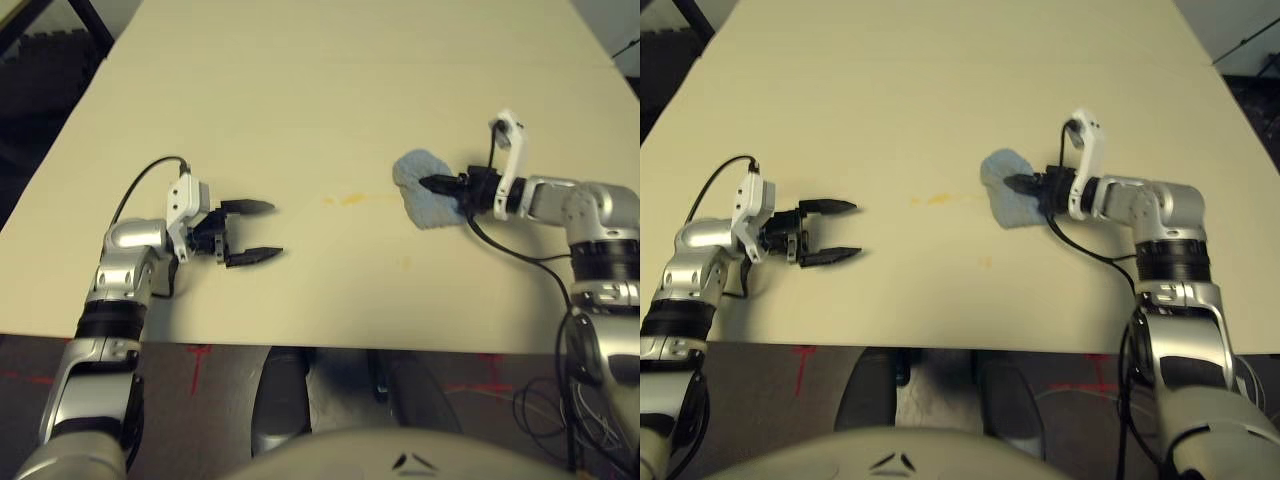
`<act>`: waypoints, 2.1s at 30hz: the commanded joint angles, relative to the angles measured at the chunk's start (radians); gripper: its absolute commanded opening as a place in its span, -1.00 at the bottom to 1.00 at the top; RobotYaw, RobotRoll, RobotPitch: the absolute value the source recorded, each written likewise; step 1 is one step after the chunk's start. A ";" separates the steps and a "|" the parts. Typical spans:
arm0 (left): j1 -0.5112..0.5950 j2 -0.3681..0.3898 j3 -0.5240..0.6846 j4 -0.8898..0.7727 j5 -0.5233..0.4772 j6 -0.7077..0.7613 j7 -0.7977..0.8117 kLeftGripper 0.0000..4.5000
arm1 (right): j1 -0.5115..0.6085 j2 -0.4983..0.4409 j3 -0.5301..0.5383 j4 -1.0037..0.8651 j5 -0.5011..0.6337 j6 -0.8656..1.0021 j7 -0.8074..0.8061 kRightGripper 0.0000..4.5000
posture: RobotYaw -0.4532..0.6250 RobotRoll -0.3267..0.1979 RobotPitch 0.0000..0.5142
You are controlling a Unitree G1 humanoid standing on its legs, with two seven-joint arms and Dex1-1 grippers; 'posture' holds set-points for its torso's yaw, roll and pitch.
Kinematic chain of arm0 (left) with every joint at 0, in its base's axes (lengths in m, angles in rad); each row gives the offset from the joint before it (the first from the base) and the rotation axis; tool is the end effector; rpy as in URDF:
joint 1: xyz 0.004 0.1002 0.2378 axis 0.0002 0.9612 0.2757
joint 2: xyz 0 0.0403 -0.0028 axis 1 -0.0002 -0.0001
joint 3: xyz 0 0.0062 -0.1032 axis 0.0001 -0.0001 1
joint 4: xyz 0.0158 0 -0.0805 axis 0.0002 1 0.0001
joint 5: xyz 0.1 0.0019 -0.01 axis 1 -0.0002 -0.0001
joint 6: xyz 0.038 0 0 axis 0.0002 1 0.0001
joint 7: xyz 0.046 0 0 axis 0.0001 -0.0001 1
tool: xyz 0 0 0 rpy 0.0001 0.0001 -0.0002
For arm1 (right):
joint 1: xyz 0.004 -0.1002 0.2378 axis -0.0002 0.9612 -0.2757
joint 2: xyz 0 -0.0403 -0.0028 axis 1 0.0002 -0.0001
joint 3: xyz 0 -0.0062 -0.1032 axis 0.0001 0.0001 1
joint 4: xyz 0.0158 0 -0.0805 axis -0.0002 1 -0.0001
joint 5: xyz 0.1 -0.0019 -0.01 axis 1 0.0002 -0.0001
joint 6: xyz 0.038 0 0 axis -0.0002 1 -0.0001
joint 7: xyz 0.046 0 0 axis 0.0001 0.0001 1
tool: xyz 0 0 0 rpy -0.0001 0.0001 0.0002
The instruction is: Wipe the water off the table with a rag.
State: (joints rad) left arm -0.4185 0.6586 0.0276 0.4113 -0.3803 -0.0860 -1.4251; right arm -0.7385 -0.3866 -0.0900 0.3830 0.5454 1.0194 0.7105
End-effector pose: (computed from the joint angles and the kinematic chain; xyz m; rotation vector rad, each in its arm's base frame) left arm 0.2727 0.2866 0.1279 0.3041 0.0445 -1.2613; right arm 0.3153 -0.1997 0.1438 0.4023 0.5434 0.8114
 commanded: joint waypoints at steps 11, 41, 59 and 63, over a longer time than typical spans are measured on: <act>0.017 0.020 0.015 0.000 0.008 0.003 0.016 1.00 | -0.057 0.302 0.139 0.076 -0.058 0.005 -0.014 -0.96 | 0.20 0.25 -0.18; -0.049 -0.006 -0.010 0.080 0.035 -0.023 0.007 1.00 | 0.082 -0.038 0.038 -0.151 -0.003 0.139 0.038 -0.96 | 0.09 0.25 -0.21; -0.090 -0.030 -0.021 0.140 0.049 -0.056 -0.010 1.00 | -0.022 -0.272 -0.219 -0.083 0.105 0.140 0.060 -0.96 | 0.02 0.25 -0.24; -0.097 -0.032 -0.022 0.149 0.051 -0.060 -0.014 1.00 | -0.040 -0.382 -0.214 0.030 0.049 0.072 0.091 -0.96 | 0.01 0.25 -0.26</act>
State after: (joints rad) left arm -0.5083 0.6317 0.0177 0.5373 -0.3477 -0.1367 -1.4271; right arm -0.7799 -0.7372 -0.2892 0.3709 0.6173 1.1198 0.7873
